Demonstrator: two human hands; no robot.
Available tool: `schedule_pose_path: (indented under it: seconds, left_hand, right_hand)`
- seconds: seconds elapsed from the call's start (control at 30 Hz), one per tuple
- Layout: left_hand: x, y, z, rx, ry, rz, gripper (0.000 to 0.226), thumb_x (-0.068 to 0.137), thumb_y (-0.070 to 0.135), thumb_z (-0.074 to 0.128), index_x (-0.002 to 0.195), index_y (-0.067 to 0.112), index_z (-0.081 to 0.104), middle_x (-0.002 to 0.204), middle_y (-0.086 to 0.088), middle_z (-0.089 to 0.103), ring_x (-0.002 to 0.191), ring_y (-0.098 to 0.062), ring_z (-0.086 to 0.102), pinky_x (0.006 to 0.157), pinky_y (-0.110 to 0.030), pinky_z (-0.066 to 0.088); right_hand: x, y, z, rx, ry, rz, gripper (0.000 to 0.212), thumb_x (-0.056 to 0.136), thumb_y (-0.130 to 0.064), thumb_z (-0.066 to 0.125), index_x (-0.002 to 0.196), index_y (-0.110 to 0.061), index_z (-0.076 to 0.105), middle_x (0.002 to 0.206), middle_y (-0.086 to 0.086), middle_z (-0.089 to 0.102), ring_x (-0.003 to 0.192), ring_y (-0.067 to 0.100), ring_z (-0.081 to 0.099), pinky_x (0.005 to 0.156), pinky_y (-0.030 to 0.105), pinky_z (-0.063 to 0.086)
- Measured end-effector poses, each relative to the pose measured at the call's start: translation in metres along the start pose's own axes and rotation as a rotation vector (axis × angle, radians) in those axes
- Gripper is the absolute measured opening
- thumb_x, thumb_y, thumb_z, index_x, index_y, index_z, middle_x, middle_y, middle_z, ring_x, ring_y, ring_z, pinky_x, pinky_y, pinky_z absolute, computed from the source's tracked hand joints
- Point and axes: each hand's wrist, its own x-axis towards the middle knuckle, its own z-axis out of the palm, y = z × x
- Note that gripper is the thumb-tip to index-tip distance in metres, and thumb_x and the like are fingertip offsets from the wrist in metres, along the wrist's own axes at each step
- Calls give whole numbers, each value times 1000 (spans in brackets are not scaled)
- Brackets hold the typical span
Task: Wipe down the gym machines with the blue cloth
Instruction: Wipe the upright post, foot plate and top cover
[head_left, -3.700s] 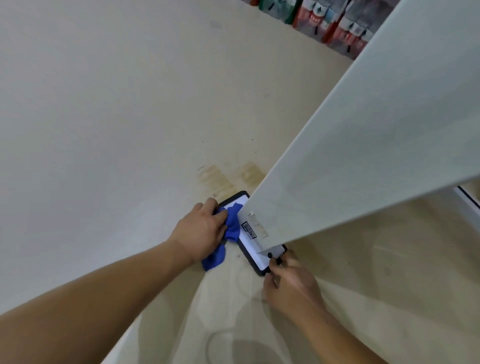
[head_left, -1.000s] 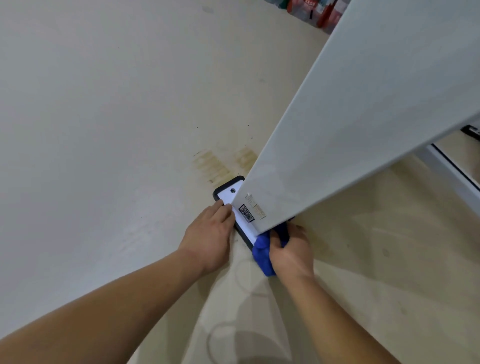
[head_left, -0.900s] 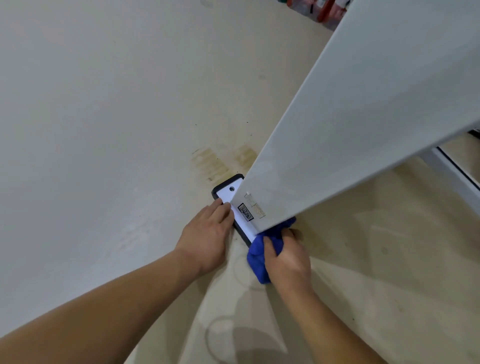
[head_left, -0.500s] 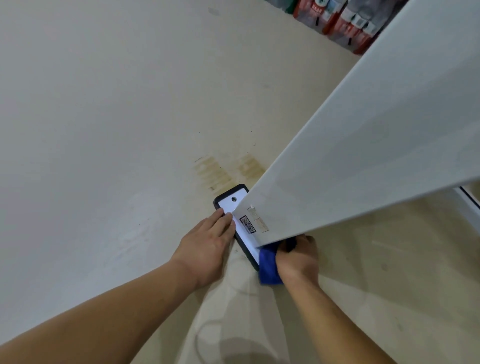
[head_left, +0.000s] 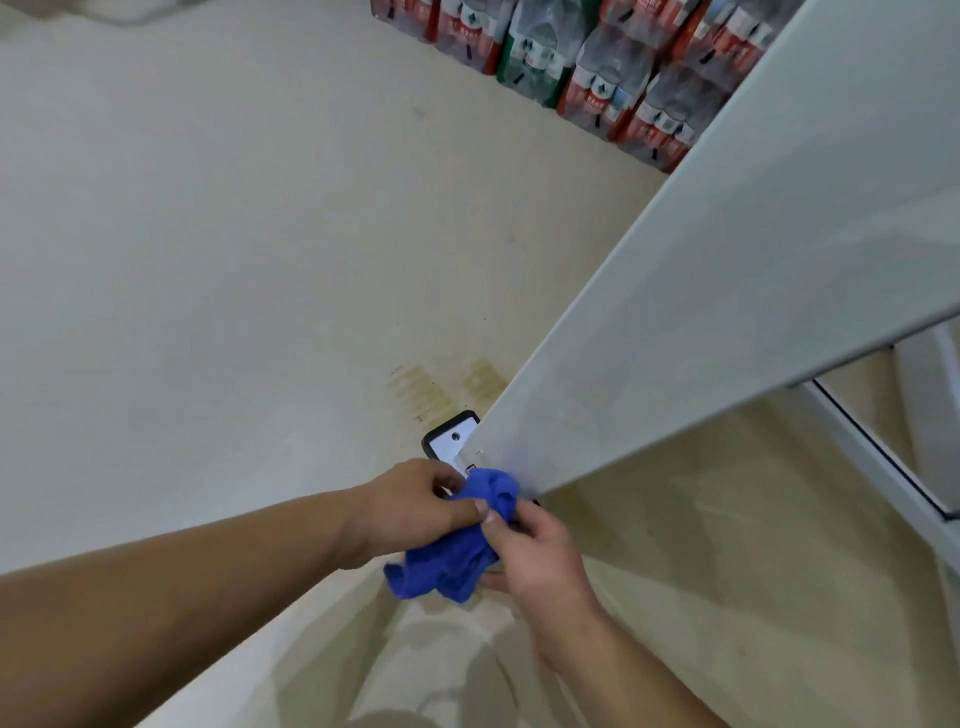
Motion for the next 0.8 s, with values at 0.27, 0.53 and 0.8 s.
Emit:
schedule_pose_path:
  seconds: [0.27, 0.53, 0.8]
  left_hand:
    - [-82, 105, -23, -12, 517, 301, 15, 100, 30, 54, 89, 24, 63, 81, 4, 71, 75, -18, 68, 68, -35, 56]
    - [-84, 153, 54, -658, 739, 390, 14, 106, 41, 42, 97, 34, 51, 101, 1, 62, 96, -21, 63, 92, -44, 52]
    - [-12, 104, 65, -1070, 580, -105, 26, 84, 22, 45, 99, 42, 49, 100, -7, 59, 68, -30, 57, 57, -38, 50]
  right_hand:
    - [-75, -82, -44, 76, 375, -195, 24, 94, -27, 69, 80, -7, 71, 70, -2, 72, 70, 19, 67, 80, 46, 59]
    - [-146, -162, -72, 71, 492, -587, 18, 90, -29, 75, 90, -20, 60, 82, -6, 71, 70, -5, 64, 61, 4, 43]
    - [-111, -117, -69, 123, 469, -627, 27, 90, -28, 74, 110, -27, 56, 116, 0, 64, 107, -1, 65, 80, 11, 54]
